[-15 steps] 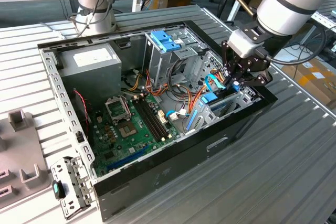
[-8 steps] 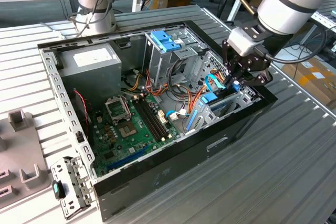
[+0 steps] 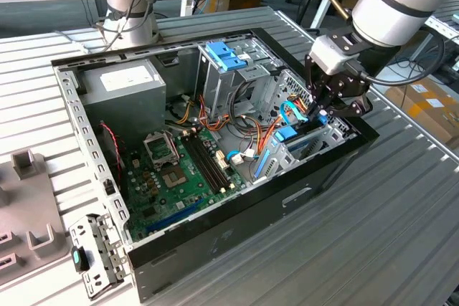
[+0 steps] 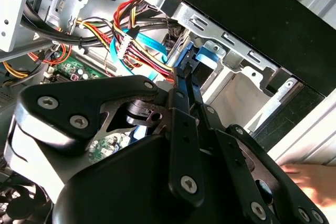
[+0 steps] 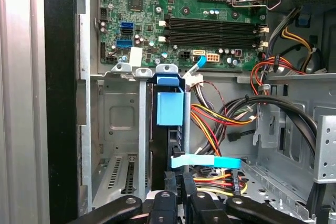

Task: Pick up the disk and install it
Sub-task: 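Insert the second disk wire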

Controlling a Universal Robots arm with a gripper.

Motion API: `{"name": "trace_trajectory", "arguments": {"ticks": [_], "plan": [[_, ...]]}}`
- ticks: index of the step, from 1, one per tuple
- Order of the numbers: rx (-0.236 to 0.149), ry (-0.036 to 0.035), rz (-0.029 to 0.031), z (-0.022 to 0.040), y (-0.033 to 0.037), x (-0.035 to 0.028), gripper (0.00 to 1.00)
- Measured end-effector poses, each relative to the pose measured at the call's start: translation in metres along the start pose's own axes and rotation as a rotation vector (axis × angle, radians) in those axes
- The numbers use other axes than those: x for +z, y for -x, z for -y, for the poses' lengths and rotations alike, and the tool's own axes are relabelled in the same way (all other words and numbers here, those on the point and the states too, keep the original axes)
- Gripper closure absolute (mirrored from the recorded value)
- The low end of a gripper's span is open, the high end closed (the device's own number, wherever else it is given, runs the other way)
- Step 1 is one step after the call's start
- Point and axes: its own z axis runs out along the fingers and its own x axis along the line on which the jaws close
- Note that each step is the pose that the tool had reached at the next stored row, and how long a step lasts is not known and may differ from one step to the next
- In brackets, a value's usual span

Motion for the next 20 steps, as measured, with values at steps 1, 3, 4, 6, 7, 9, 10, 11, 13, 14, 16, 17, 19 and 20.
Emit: {"name": "trace_trajectory", "arguments": {"ticks": [1,3,4,6,7,9,10,11,13,14,16,17,19,20], "plan": [[0.0,0.0,-0.0001,0.0,0.0,0.0,0.84],[0.0,-0.0001,0.0001,-0.0002,0.0,0.0001,0.84],[0.0,0.0,0.0001,-0.0003,0.0,0.0001,0.84],[0.0,0.0,0.0,-0.0008,0.0,0.0003,0.84],[0.0,0.0,0.0,-0.0008,0.0,0.0005,0.84],[0.001,0.0003,-0.0002,-0.0009,-0.0002,0.0017,0.84],[0.001,0.0004,-0.0001,-0.0009,-0.0003,0.002,0.84],[0.001,0.0004,0.0,-0.001,-0.0005,0.0022,0.84],[0.001,0.0004,-0.0001,-0.001,-0.0008,0.0023,0.84],[0.001,0.0003,0.0,-0.001,-0.0008,0.003,0.84],[0.002,0.0003,-0.0002,-0.0012,-0.001,0.0039,0.84],[0.002,0.0004,-0.0002,-0.0012,-0.001,0.0042,0.84],[0.002,0.0004,-0.0003,-0.0012,-0.001,0.0045,0.84],[0.002,0.0003,-0.0002,-0.0012,-0.001,0.0046,0.84]]}}
